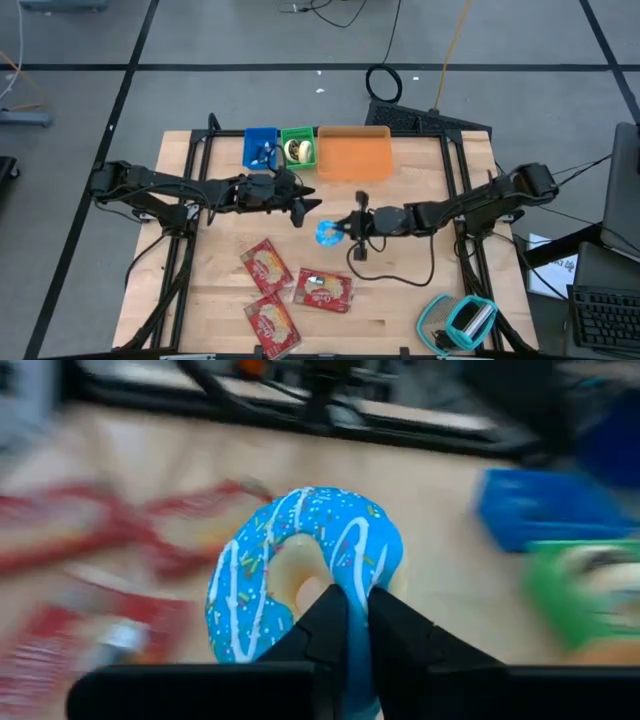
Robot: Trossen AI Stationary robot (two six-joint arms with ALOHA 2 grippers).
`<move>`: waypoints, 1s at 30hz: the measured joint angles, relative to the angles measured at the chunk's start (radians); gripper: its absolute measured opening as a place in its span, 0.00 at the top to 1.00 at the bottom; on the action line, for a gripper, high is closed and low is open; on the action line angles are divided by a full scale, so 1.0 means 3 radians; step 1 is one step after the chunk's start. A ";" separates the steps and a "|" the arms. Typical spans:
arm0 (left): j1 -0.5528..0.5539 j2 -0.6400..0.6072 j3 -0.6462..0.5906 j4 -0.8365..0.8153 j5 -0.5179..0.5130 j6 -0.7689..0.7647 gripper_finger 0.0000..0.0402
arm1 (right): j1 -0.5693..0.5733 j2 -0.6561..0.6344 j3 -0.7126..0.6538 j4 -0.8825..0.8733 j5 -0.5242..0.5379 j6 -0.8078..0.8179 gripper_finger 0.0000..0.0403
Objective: Pick & Place Food Item
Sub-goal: Put the blue donut into the green bin
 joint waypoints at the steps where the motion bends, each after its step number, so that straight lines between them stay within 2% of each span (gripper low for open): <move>1: 0.0000 0.0000 0.0000 0.0001 0.0039 -0.0053 0.40 | 0.0013 -0.0023 0.0000 -0.0034 0.0164 -0.0124 0.94; 4: 0.0000 0.0001 0.0000 0.0004 0.0176 -0.0203 0.40 | 0.0054 -0.0029 0.0000 0.0004 0.0528 -0.0484 0.95; 8: -0.0035 0.0001 0.0000 0.0011 0.0229 -0.0267 0.40 | 0.0074 -0.0027 0.0000 0.0051 0.0724 -0.0721 0.96; 15: -0.0177 0.0117 -0.0003 0.0122 0.0258 -0.0281 0.40 | 0.0073 -0.0028 0.0000 0.0439 0.0736 -0.0959 0.95; 17: -0.0191 0.0226 -0.0003 0.0302 0.0285 -0.0282 0.40 | 0.0073 -0.0029 0.0000 0.0529 0.0736 -0.1042 0.95; 21: -0.0166 0.0383 -0.0004 0.0502 0.0309 -0.0285 0.40 | 0.0073 -0.0028 0.0000 0.0558 0.0728 -0.1064 0.95; 26: -0.0062 0.0387 -0.0004 0.0492 0.0392 -0.0290 0.41 | 0.0071 -0.0027 0.0000 0.0542 0.0736 -0.1065 0.95; 30: -0.0007 0.0385 -0.0004 0.0505 0.0562 -0.0289 0.48 | 0.0072 -0.0028 0.0000 0.0520 0.0728 -0.1064 0.95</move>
